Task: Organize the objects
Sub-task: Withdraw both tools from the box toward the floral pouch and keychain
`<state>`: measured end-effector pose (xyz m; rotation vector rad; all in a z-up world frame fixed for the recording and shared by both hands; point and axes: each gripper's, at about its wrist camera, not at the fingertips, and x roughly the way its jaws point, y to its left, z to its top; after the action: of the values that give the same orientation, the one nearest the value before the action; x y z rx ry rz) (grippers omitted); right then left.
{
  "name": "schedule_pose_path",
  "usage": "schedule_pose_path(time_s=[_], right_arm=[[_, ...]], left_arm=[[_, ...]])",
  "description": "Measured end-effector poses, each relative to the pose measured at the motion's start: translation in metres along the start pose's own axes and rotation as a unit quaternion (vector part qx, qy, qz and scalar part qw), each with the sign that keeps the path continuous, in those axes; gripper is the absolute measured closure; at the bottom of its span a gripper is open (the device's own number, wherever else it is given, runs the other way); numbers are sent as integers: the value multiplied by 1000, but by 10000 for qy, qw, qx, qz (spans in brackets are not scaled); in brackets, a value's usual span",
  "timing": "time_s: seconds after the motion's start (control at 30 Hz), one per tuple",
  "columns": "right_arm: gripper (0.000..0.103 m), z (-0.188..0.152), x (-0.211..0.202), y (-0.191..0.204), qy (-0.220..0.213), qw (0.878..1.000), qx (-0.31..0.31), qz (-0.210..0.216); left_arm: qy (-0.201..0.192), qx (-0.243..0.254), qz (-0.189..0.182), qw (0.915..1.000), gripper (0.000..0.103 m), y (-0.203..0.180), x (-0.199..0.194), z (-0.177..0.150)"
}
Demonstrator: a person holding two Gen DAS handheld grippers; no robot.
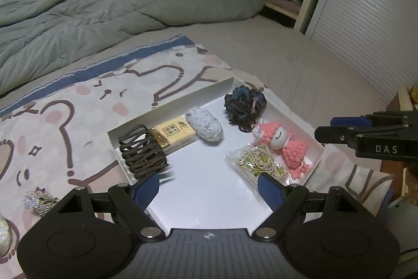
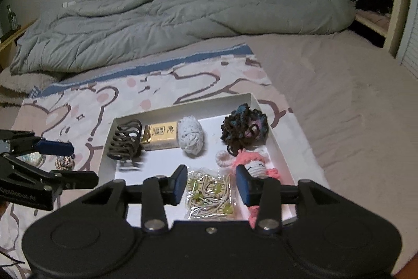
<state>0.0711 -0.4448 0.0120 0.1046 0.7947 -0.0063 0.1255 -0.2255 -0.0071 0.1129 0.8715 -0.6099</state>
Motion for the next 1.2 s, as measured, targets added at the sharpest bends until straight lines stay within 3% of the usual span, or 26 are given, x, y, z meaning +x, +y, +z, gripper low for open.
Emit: schedule_pose_path(time_s=[0.37,0.5,0.87,1.2], right_arm=[[37,-18,-32,17,-346,9993,88,-86],[34,-24,-37,22,-405,9990,128,-148],[5,-35,-46,26,-557,9974,171,-430],[0,-40,-47,27,-596,9965,182,-566]], left_arm=[[-443,-162,56,9989,4,6,-35,-16],[-576,-192,133,9981,2,10,-41,-21],[-653,-241,556,9960,0,26,-40,-32],[-731,-321,659,9946,0,33,-43,-33]])
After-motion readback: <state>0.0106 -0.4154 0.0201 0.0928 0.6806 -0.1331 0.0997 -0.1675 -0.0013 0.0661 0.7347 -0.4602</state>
